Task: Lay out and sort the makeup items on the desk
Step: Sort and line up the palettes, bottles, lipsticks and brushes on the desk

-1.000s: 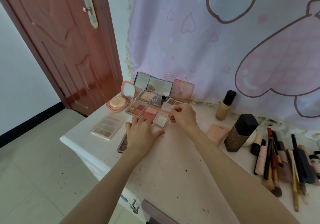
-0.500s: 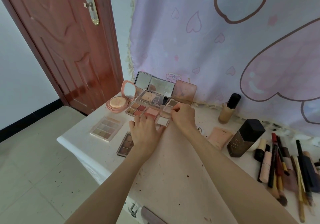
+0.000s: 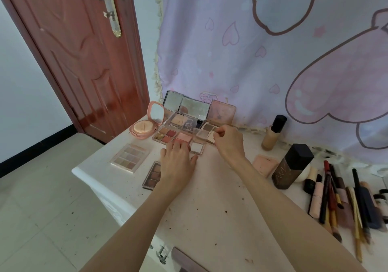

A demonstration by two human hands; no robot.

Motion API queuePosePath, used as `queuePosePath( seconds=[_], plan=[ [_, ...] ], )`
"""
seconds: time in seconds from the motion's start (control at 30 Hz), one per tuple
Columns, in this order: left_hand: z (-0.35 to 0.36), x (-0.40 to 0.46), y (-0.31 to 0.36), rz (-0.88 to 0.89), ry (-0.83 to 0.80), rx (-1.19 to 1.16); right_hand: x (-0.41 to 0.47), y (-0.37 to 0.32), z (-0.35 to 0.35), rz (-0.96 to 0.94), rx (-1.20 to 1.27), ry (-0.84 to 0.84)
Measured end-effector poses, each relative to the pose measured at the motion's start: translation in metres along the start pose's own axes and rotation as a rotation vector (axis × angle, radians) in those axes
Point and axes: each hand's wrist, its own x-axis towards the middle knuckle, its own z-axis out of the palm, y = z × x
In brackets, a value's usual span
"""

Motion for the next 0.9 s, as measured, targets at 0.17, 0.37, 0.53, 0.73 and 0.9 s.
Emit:
queuePosePath(
  seconds=[0.17, 0.37, 0.53, 0.73, 0.9],
  plan=[
    [0.003, -0.022, 0.012, 0.207, -0.065, -0.189, -0.020, 0.012, -0.029, -0.154, -0.613, -0.103],
    [0.019, -0.046, 0.020, 0.373, -0.118, -0.261, -0.039, 0.019, -0.046, -0.141, -0.838, -0.321],
    [0.025, -0.049, 0.015, 0.326, -0.047, -0.365, -0.048, 0.017, -0.048, -0.218, -0.651, -0.286],
    [0.013, -0.050, 0.016, 0.205, -0.043, -0.752, -0.069, 0.015, -0.050, -0.019, 0.070, -0.175],
    [0.013, -0.056, 0.014, 0.374, 0.052, -0.785, -0.082, 0.015, -0.045, 0.079, 0.223, -0.219]
  ],
)
